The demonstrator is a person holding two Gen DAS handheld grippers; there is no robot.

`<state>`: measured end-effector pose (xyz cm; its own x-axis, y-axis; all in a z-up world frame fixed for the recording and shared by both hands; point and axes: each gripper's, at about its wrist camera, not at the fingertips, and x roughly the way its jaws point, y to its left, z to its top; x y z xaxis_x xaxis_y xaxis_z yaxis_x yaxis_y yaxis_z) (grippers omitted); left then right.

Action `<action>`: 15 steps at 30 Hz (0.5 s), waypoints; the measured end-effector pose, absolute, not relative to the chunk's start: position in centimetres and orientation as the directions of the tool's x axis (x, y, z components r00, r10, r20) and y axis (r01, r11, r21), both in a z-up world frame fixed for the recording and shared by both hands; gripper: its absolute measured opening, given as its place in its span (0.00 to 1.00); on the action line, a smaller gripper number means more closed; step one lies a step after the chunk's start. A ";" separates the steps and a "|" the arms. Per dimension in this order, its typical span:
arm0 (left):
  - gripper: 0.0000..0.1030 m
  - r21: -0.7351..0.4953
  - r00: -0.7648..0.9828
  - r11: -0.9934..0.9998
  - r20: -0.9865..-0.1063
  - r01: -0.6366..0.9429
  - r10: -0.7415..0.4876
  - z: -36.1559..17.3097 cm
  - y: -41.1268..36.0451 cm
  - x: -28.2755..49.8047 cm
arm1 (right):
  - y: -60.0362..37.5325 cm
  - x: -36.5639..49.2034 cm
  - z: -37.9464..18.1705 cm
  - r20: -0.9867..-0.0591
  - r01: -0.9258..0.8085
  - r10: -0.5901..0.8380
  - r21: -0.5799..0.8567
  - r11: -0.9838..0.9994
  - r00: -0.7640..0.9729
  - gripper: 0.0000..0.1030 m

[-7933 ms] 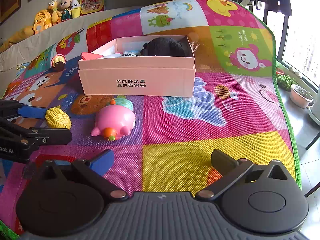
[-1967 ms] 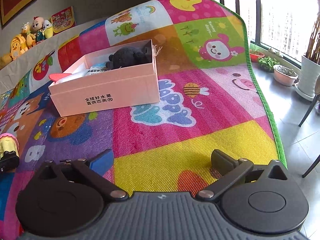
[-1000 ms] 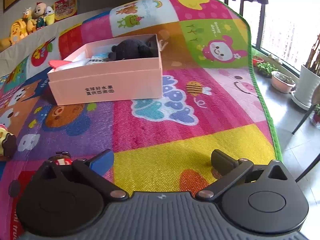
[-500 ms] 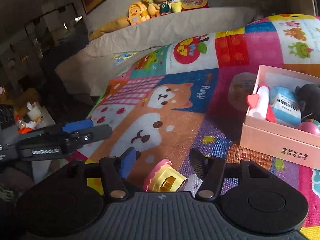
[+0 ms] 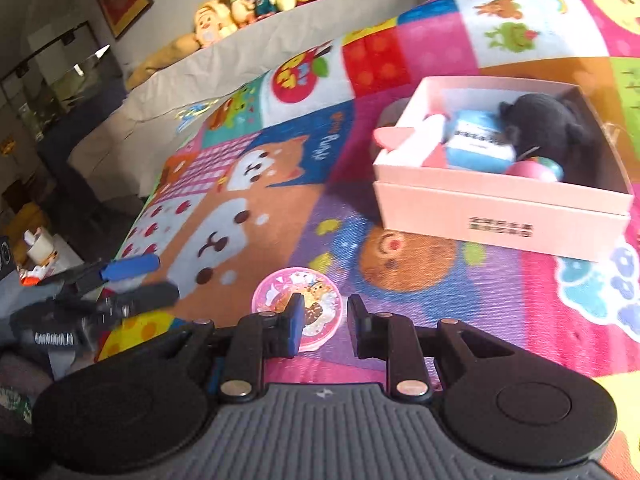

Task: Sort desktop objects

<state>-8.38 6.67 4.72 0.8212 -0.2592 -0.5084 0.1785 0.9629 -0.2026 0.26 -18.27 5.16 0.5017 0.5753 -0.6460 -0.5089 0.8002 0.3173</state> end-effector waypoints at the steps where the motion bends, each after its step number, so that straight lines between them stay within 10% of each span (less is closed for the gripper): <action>1: 0.94 -0.196 0.822 0.962 -0.503 0.192 -0.266 5.0 6.3 -8.3 | -18.9 0.1 5.6 -0.627 -0.498 0.574 0.319 0.806 0.527 0.23; 7: 0.98 -0.115 0.790 0.955 -0.539 0.274 -0.292 4.9 3.7 -8.0 | -22.5 -2.0 6.3 -0.614 -0.467 0.471 0.182 0.865 0.633 0.61; 15: 0.98 -0.116 0.733 0.941 -0.600 0.317 -0.320 2.8 1.1 -7.2 | -23.7 -6.3 3.3 -0.695 -0.483 0.301 -0.076 0.873 0.653 0.72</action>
